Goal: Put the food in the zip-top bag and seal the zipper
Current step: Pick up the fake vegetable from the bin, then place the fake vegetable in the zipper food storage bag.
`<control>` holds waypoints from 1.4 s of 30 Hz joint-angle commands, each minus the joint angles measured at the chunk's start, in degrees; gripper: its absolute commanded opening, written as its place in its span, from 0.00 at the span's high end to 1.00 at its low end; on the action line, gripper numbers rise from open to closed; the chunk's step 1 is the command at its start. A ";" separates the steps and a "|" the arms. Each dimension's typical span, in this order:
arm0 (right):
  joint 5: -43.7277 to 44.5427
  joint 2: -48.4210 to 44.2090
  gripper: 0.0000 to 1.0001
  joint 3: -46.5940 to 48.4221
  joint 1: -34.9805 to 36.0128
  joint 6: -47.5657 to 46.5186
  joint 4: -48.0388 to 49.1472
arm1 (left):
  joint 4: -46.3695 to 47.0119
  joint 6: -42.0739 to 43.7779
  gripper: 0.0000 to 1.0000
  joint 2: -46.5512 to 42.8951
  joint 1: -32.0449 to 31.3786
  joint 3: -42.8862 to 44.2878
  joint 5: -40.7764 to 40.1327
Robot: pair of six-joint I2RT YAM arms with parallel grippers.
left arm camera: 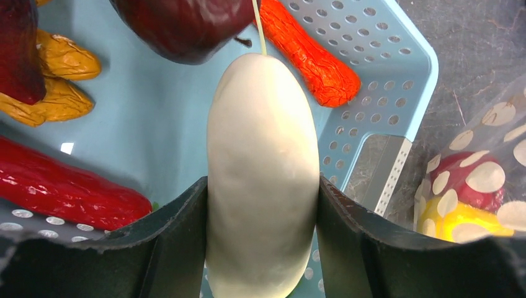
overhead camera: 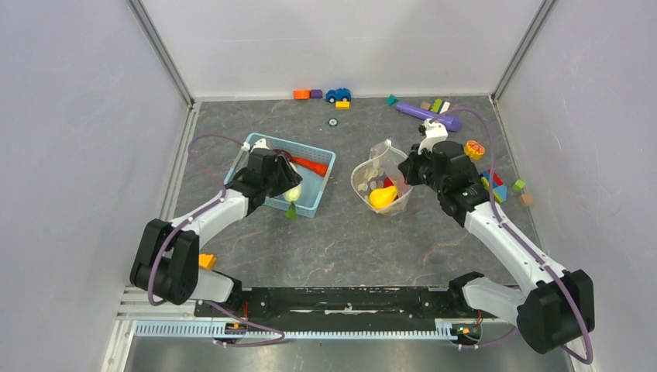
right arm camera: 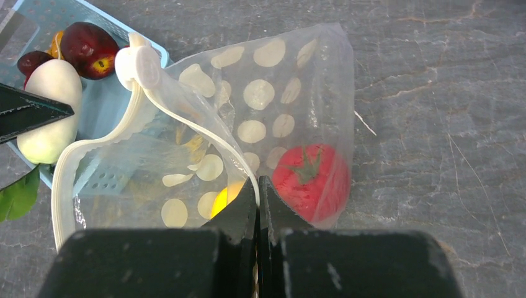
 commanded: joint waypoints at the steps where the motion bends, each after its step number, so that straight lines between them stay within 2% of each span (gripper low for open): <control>1: -3.31 1.25 0.99 0.48 -0.25 -3.71 3.52 | 4.39 3.79 0.75 -4.94 0.08 -2.72 1.05; 14: -6.82 1.83 0.99 0.19 -0.23 -4.78 4.52 | 9.32 6.07 0.75 -15.75 0.10 -6.88 2.54; 24: -10.98 0.20 0.99 -0.76 -0.30 -4.03 5.89 | 15.15 2.86 0.75 -23.42 0.07 -8.37 13.50; 30: -11.74 -0.64 0.98 0.19 -0.21 -3.65 4.89 | 22.80 0.67 0.75 -23.50 -1.41 -7.72 24.20; 42: -14.48 -0.57 0.98 3.92 -0.25 -3.85 0.07 | 26.61 3.36 0.74 -20.11 -11.29 -1.12 26.14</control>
